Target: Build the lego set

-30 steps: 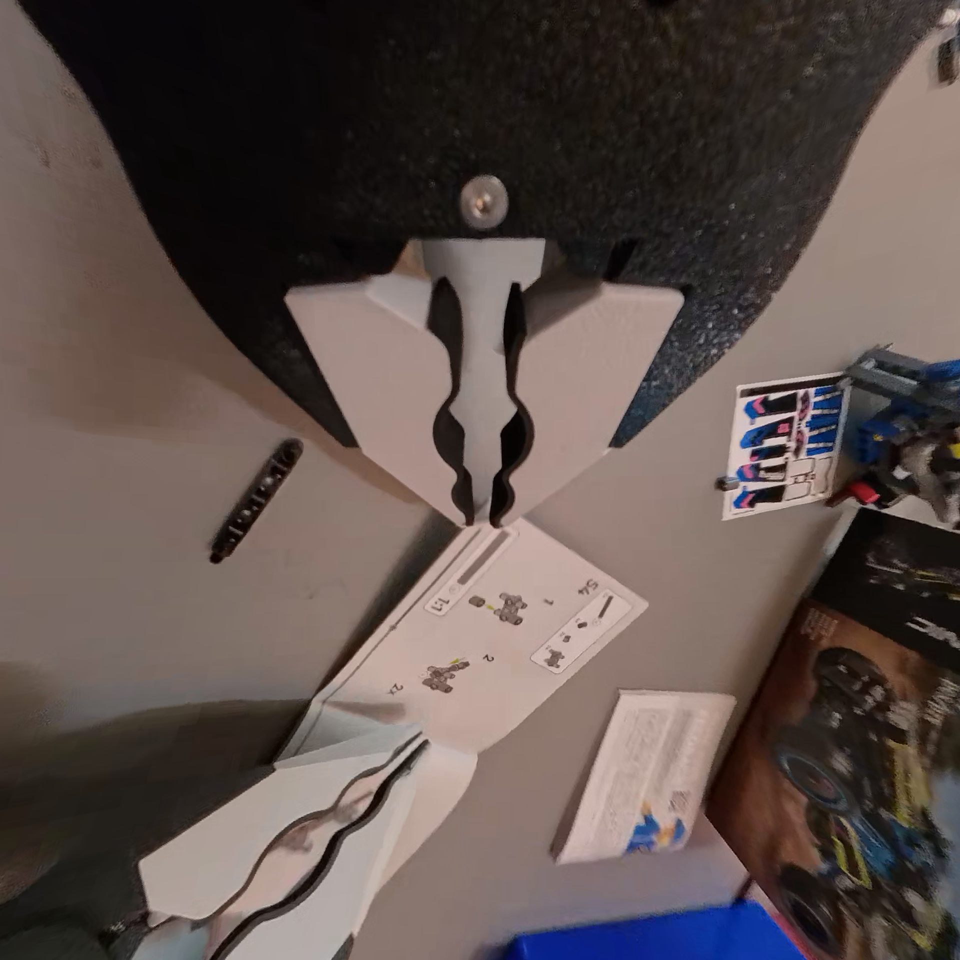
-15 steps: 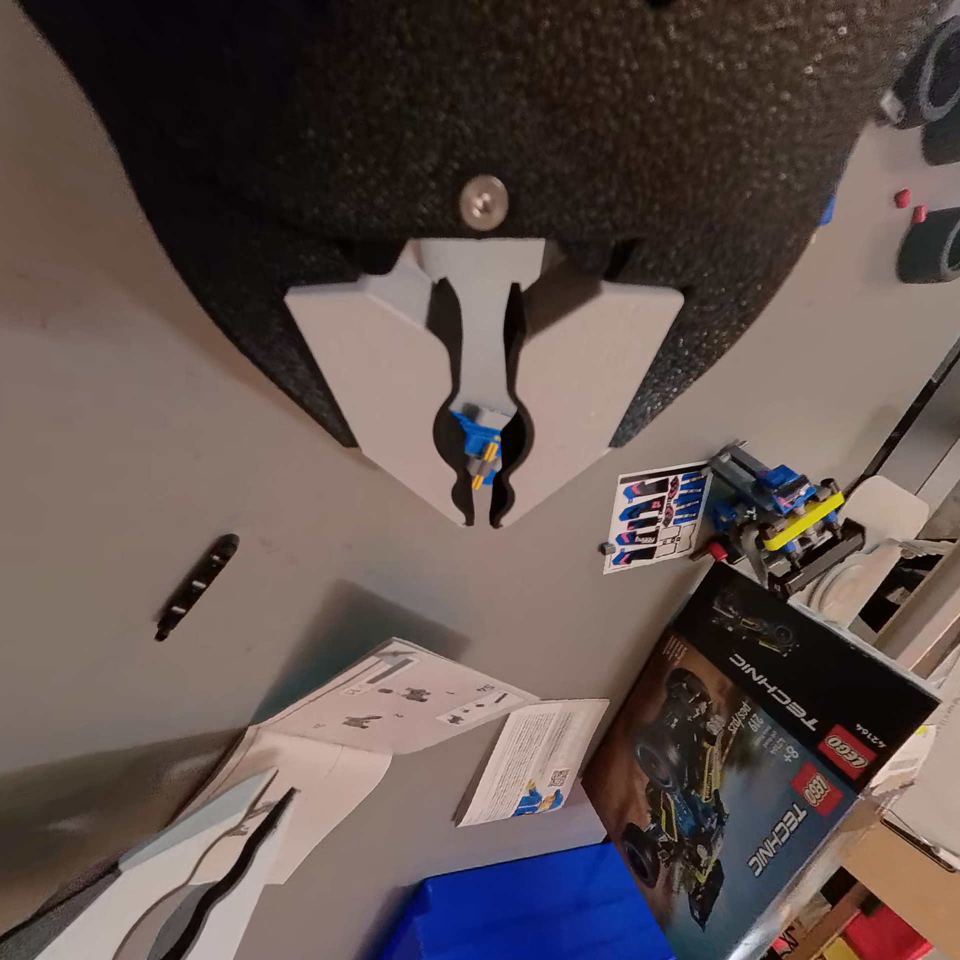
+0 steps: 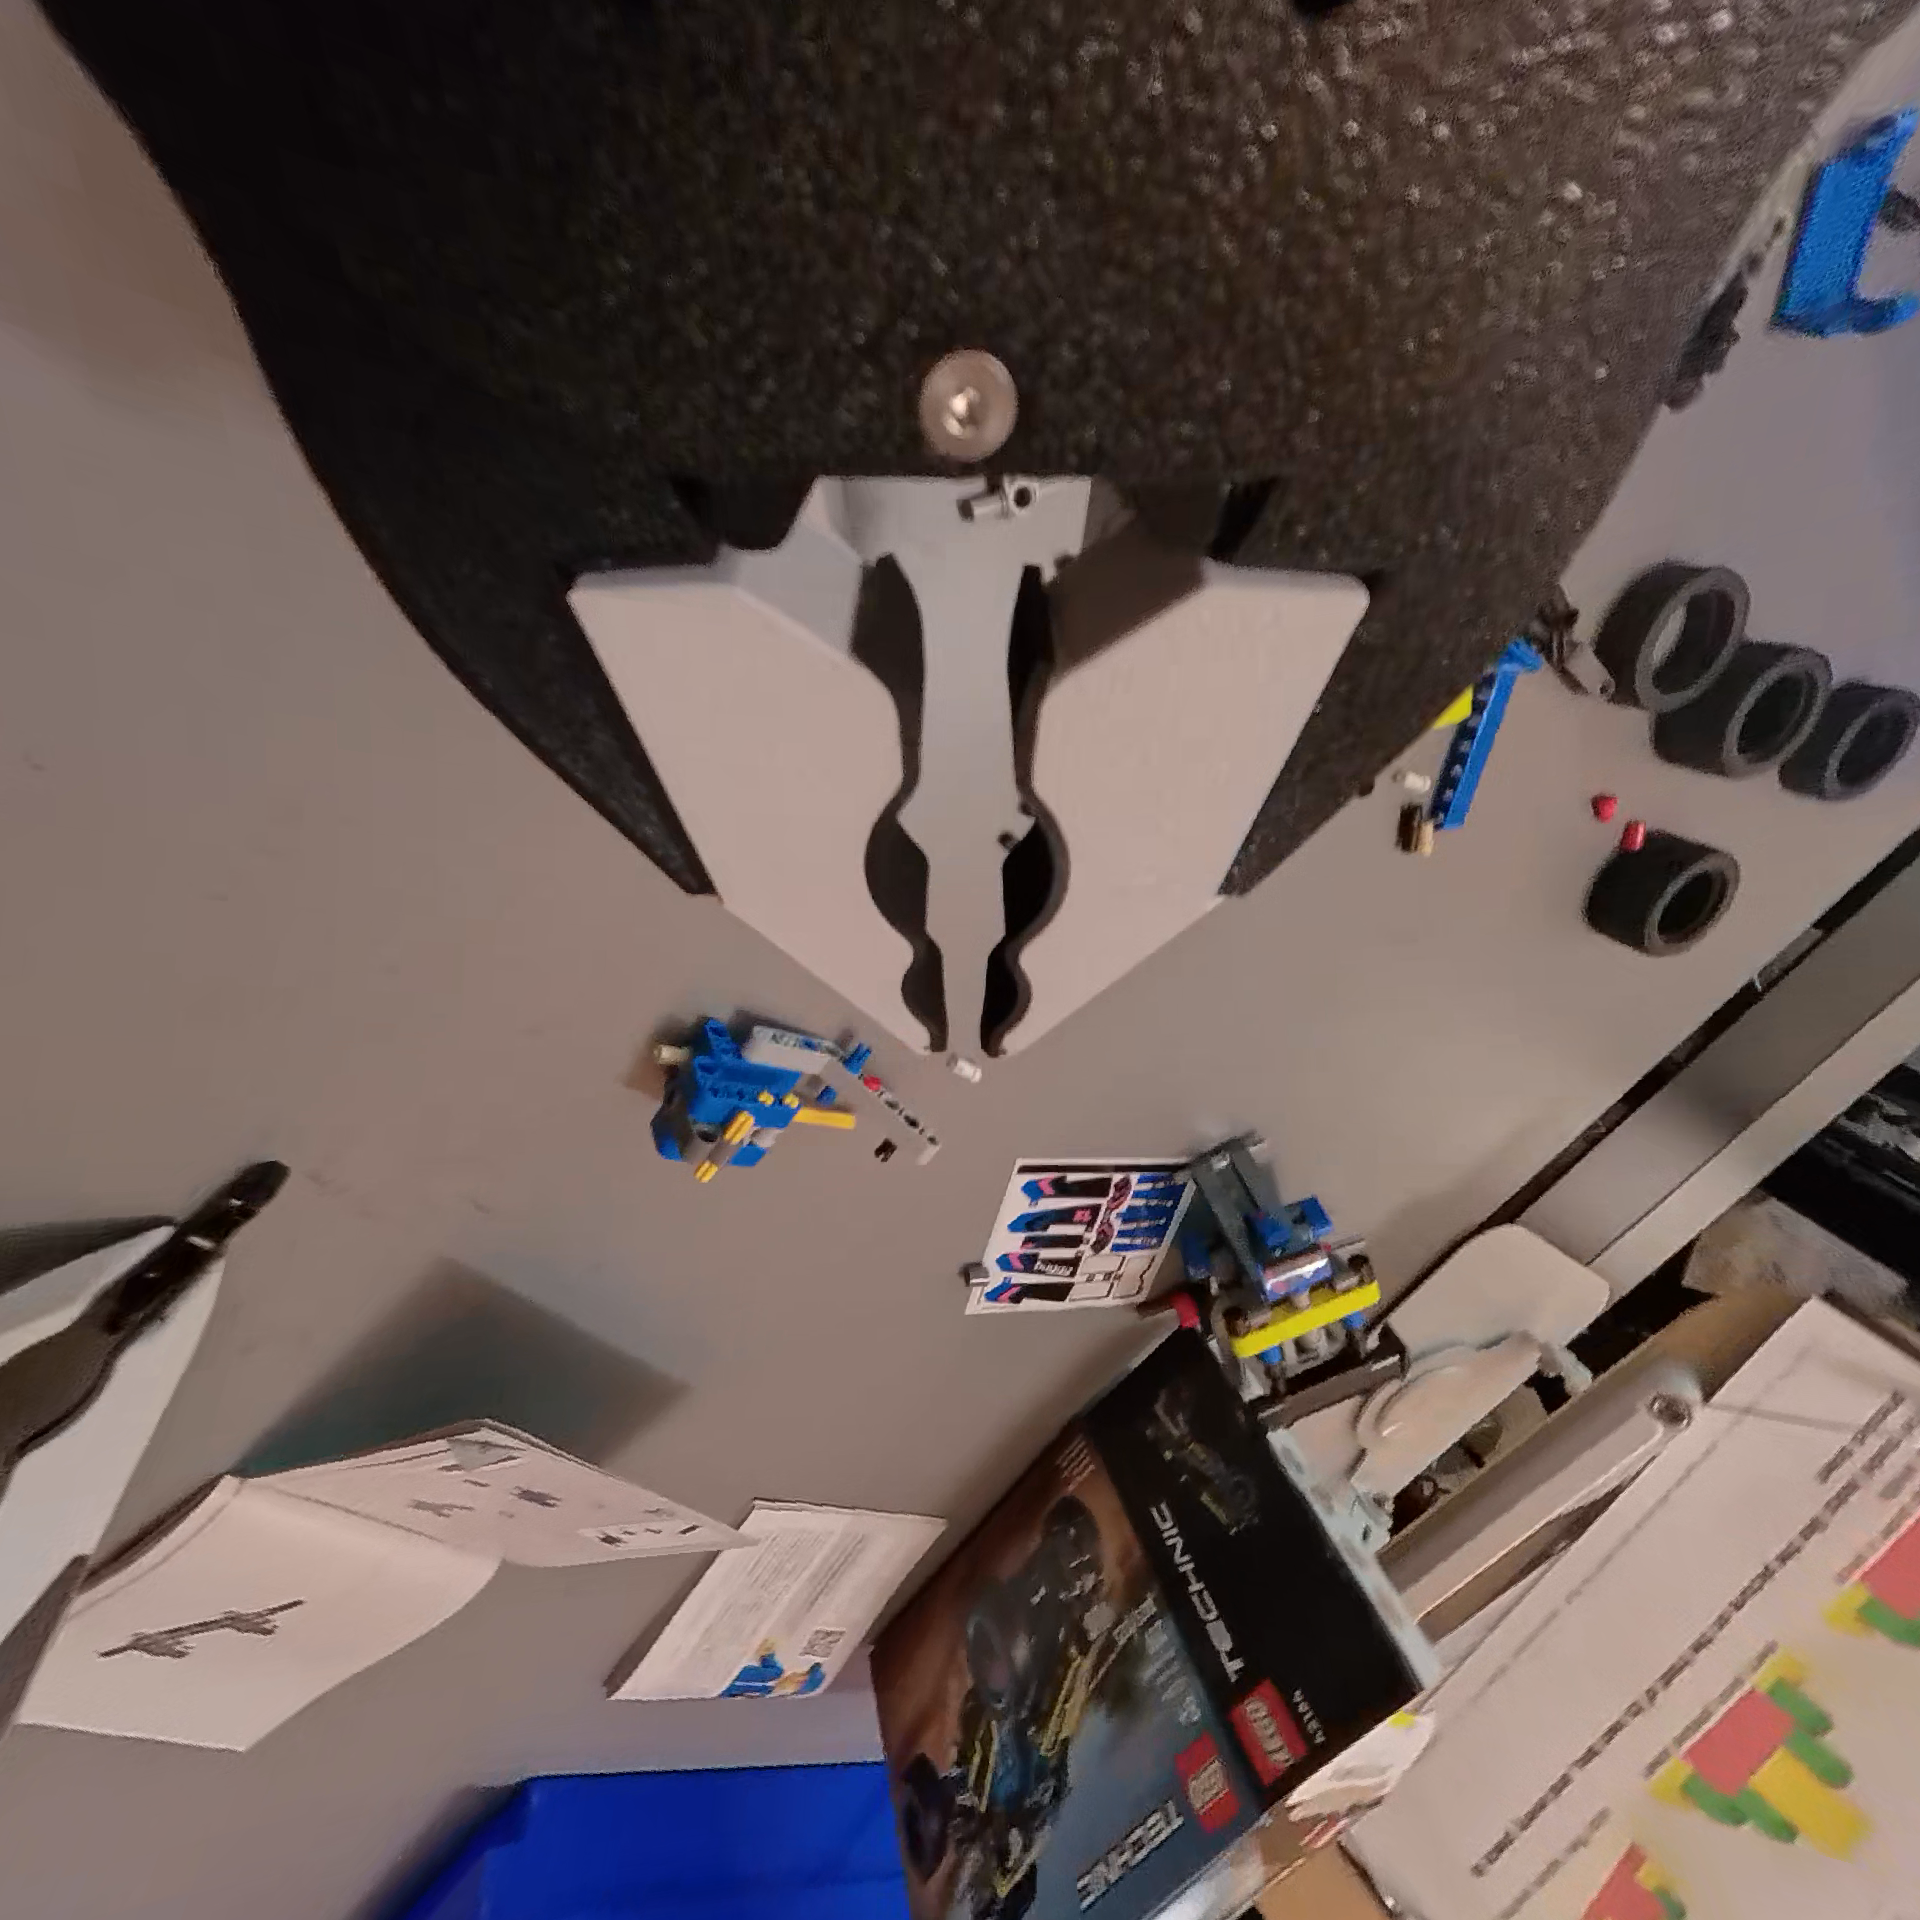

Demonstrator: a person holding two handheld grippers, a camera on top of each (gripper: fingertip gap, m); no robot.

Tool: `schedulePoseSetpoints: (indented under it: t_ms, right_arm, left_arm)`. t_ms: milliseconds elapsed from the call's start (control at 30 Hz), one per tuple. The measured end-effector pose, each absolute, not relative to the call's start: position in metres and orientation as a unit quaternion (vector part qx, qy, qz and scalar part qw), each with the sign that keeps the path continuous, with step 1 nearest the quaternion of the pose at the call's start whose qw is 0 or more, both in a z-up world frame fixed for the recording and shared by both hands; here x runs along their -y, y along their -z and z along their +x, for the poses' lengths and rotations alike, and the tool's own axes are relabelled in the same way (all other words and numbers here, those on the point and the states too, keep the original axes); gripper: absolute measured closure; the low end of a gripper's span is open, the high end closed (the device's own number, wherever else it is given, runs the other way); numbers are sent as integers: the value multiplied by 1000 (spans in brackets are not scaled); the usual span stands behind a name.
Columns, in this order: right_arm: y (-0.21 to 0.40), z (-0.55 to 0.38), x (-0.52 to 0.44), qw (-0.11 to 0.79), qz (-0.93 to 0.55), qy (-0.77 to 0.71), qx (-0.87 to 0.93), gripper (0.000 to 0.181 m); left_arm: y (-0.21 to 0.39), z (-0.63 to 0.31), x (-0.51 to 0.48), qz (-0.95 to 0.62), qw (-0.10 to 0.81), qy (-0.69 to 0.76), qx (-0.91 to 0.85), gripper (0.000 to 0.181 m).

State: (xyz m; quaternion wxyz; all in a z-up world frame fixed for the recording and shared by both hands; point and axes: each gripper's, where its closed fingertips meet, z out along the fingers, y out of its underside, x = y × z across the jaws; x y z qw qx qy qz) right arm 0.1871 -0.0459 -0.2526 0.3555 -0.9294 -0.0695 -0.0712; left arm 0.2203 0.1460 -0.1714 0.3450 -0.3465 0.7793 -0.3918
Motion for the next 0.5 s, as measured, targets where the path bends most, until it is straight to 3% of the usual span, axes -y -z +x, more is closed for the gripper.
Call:
schedulePoseSetpoints:
  t_ms: [167,333,500]
  right_arm:
    - [252,225,14,356,-919,166,28,175]
    - [252,238,-10,368,-919,139,0,175]
    - [250,230,-8,358,-926,117,13,161]
  left_arm:
    - [177,213,-154,-364,338,395,-773,177]
    - [183,208,-161,-377,334,387,-772,177]
    - [188,197,-179,-399,338,366,-770,176]
